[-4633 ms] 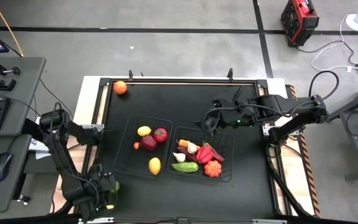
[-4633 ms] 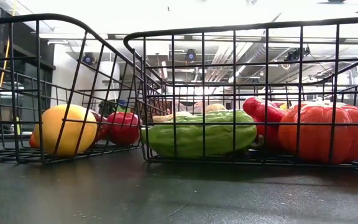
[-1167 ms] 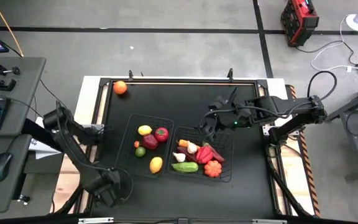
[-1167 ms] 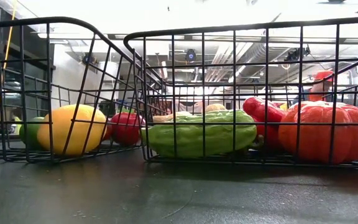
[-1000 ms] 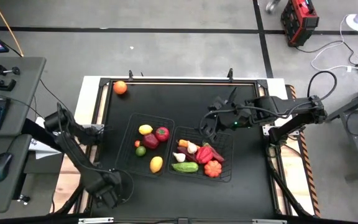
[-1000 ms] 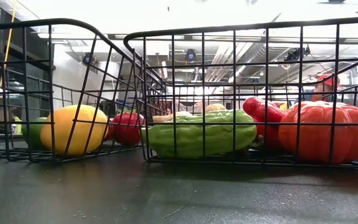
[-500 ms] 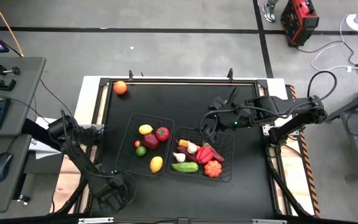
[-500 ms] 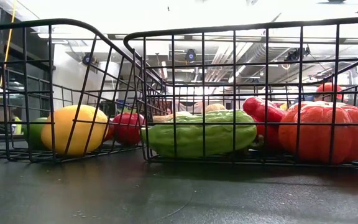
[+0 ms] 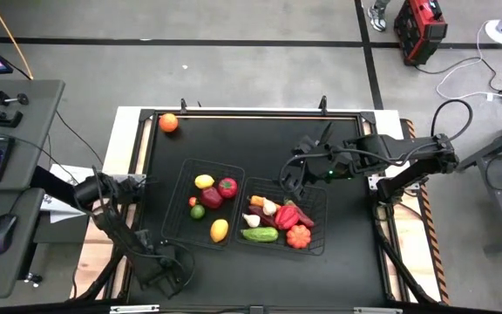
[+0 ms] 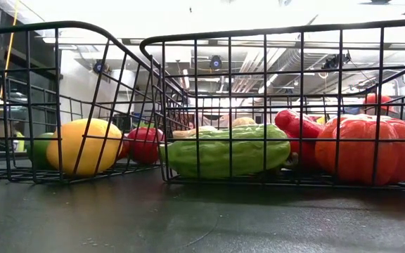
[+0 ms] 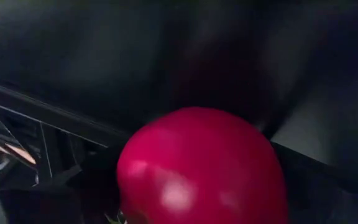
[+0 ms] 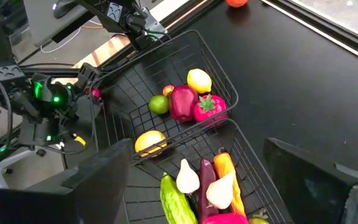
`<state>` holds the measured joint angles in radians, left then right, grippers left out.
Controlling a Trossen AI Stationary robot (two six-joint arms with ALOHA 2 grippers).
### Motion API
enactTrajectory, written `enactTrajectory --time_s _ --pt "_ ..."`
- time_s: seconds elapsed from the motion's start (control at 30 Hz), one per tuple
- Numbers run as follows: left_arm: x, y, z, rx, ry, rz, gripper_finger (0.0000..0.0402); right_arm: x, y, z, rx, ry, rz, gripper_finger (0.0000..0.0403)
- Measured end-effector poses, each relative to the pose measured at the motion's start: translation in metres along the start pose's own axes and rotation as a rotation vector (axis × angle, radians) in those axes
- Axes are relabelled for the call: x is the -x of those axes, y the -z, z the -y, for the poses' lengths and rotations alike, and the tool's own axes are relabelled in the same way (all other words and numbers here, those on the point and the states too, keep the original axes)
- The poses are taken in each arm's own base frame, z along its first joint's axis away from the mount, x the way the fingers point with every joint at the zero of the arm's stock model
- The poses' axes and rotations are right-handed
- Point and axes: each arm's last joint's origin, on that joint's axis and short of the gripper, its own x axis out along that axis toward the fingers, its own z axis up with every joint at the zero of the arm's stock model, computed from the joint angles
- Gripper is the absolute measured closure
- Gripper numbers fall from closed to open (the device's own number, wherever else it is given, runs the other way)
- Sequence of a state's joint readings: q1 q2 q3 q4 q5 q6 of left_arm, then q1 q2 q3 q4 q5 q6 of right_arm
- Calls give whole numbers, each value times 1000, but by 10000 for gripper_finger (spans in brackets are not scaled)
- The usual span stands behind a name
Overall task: Sort produce into baskets
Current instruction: Put the red tomato into the left wire basket
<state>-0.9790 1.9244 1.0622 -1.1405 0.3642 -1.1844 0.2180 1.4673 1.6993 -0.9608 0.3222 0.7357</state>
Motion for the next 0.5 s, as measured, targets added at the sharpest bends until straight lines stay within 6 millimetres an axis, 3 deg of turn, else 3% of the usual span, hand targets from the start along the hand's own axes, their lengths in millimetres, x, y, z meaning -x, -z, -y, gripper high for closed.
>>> enactTrajectory --time_s 0.13,0.23,0.4,0.5 --pt "5 2 -1 -49 26 -1 79 0 0 0 0 0 0 49" --pt "19 8 -6 -66 60 48 97 0 0 0 0 0 0 49" --pt "71 31 -28 -74 267 113 119 0 0 0 3 0 0 49" --pt "111 52 -52 -56 442 199 119 0 0 0 4 0 0 49"
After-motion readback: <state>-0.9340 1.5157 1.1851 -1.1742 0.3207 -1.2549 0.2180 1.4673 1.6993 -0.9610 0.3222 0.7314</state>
